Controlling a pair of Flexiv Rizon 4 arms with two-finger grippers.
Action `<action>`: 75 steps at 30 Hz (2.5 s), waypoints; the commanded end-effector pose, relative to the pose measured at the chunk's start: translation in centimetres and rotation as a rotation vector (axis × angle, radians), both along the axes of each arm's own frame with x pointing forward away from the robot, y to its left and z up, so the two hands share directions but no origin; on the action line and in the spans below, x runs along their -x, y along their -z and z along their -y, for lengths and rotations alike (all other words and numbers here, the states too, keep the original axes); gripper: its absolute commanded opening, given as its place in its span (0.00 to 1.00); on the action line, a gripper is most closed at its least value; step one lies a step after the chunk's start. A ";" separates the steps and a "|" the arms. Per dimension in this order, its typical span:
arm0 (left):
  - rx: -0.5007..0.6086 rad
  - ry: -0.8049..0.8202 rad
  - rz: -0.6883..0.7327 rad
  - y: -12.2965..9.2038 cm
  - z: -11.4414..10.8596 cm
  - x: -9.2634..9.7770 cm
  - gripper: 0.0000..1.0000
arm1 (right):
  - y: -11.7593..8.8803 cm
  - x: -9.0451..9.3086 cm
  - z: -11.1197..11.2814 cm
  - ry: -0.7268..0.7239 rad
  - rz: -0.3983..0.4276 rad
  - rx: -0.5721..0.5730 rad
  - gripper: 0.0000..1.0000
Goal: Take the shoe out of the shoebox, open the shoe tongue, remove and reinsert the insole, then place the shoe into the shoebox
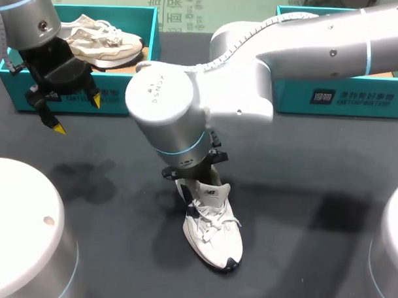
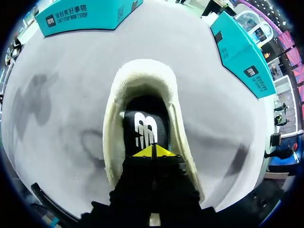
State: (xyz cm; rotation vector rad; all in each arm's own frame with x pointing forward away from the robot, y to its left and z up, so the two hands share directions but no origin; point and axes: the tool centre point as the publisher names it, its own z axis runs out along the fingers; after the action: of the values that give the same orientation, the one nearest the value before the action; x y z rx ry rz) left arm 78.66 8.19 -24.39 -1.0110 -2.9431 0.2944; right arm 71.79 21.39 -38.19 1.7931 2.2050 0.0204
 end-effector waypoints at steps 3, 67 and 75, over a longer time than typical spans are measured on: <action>-0.002 0.000 0.003 0.0 0.0 0.1 1.00 | 3.1 -0.4 0.1 0.005 -0.045 -0.035 0.00; -0.002 0.000 0.003 0.0 0.0 0.1 1.00 | -0.4 1.3 -1.4 -0.127 -0.150 -0.133 0.00; -0.002 0.000 0.003 0.0 0.0 0.1 1.00 | -1.8 0.5 -1.3 -0.132 -0.202 -0.153 0.00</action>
State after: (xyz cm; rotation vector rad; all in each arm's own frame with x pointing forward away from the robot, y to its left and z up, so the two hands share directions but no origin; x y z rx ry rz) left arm 78.66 8.19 -24.41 -1.0110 -2.9433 0.2943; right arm 70.73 23.30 -36.45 1.7796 2.5046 0.0404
